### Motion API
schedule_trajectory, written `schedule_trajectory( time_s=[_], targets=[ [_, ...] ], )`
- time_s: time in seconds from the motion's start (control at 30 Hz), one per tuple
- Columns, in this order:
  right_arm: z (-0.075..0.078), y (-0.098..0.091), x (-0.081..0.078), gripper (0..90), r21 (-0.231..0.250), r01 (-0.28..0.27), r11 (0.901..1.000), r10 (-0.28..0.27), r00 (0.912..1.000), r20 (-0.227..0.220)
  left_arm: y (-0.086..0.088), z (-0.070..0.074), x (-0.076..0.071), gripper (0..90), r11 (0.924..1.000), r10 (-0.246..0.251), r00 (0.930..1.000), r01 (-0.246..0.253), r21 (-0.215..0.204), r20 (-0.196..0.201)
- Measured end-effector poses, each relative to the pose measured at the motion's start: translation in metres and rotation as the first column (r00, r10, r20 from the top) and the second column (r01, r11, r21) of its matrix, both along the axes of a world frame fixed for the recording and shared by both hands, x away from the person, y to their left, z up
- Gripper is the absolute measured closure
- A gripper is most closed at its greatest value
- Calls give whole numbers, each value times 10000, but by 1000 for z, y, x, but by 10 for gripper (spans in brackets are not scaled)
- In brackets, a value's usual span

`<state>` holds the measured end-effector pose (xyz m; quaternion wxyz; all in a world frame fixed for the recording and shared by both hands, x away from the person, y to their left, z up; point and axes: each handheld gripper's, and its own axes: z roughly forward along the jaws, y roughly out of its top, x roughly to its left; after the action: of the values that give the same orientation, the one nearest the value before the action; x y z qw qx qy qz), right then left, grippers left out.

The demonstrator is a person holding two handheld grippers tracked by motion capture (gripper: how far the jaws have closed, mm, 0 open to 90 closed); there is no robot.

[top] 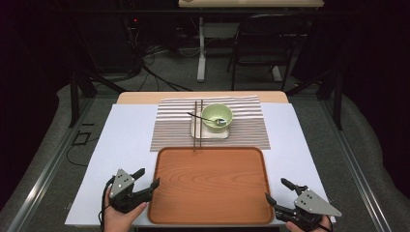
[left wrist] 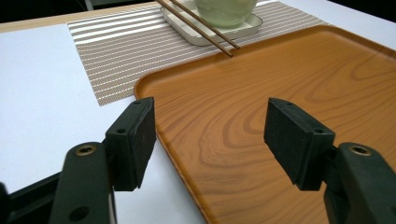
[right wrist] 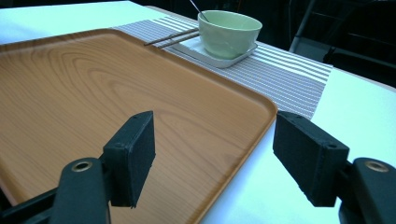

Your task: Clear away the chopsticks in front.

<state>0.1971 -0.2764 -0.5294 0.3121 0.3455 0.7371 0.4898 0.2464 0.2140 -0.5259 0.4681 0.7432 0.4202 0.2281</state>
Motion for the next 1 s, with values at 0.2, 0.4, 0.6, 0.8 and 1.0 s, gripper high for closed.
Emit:
schedule_trajectory(
  time_s=[0.2, 0.4, 0.6, 0.8, 1.0],
  targets=[
    [0, 0, 0, 290, -66, 58, 10000, -57, 10000, 80, 1, -1, 2, 302, 9998, 191, 9995, -191, -13, -238],
    [0, 1, 2, 289, -95, 229, 9997, -228, 9997, 91, 3, -3, 5, 294, 9985, 542, 9973, -547, -77, -503],
    [0, 0, 1, 290, -95, 266, 9996, -265, 9996, 77, 1, -3, 7, 294, 9969, 763, 9958, -770, -130, -506],
    [1, 0, -1, 290, -139, 296, 9995, -294, 9995, 150, 1, -1, 5, 286, 9963, 851, 9948, -856, -75, -568],
    [0, -1, -2, 290, -138, 292, 9995, -290, 9995, 158, 4, 3, 4, 337, 9947, 1009, 9925, -1019, -116, -694]
  ],
)
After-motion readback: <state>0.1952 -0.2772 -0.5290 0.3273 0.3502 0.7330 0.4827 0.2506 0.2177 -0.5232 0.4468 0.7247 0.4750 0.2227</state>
